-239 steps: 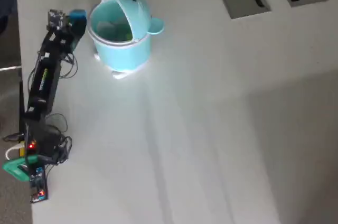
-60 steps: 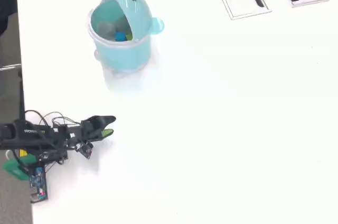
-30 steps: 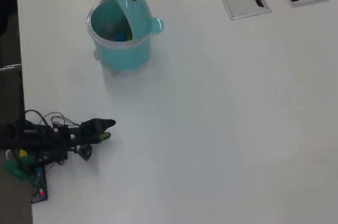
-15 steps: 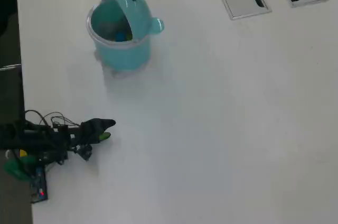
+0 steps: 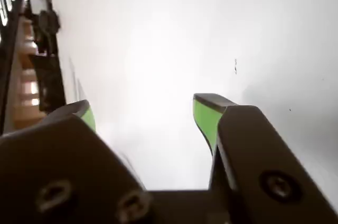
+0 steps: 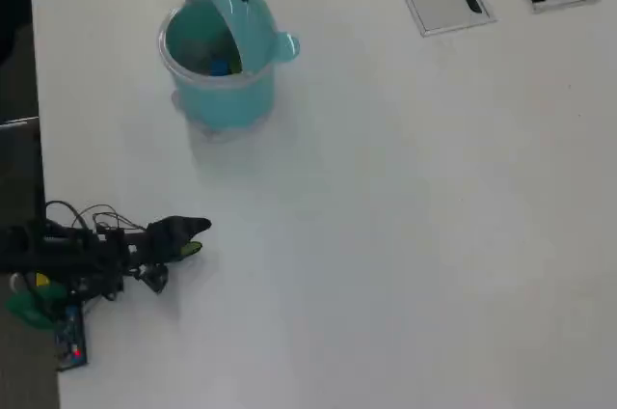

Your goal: Grasp RGB lego blocks and put them in the bin one by one.

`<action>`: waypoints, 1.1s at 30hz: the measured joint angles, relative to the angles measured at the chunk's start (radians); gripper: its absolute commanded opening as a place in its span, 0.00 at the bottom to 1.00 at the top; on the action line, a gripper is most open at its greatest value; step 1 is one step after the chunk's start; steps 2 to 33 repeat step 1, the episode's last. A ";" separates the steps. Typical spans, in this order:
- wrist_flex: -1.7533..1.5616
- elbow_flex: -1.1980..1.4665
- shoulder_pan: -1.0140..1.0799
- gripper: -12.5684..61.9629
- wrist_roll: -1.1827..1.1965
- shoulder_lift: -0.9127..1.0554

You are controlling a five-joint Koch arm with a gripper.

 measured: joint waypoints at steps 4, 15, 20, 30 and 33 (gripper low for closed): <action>0.000 0.000 0.000 0.63 0.000 0.000; 0.000 0.000 0.000 0.63 0.000 0.000; 0.000 0.000 0.000 0.63 0.000 0.000; 0.000 0.000 0.000 0.63 0.000 0.000; 0.000 0.000 0.000 0.63 0.000 0.000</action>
